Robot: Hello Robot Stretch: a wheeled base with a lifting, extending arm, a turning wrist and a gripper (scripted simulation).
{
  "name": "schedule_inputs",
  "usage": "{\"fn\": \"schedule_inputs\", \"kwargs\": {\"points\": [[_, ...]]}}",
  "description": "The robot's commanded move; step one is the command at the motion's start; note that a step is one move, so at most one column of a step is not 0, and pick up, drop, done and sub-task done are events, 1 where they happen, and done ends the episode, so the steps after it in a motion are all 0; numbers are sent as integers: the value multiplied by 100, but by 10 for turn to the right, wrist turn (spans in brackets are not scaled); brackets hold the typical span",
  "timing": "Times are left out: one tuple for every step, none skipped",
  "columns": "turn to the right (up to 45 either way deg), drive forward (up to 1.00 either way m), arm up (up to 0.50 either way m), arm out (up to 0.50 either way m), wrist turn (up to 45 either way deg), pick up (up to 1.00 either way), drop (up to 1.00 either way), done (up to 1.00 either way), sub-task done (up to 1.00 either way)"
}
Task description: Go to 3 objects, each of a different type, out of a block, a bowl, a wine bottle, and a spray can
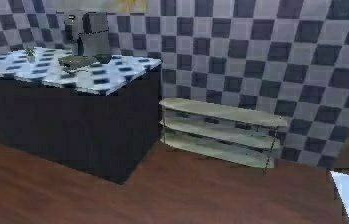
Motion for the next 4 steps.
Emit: {"fn": "schedule_inputs", "kwargs": {"points": [[0, 100, 0, 0, 0, 0, 0, 0, 0], [0, 20, 0, 0, 0, 0, 0, 0, 0], [-390, 0, 0, 0, 0, 0, 0, 0, 0], [0, 0, 0, 0, 0, 0, 0, 100, 0]]}}
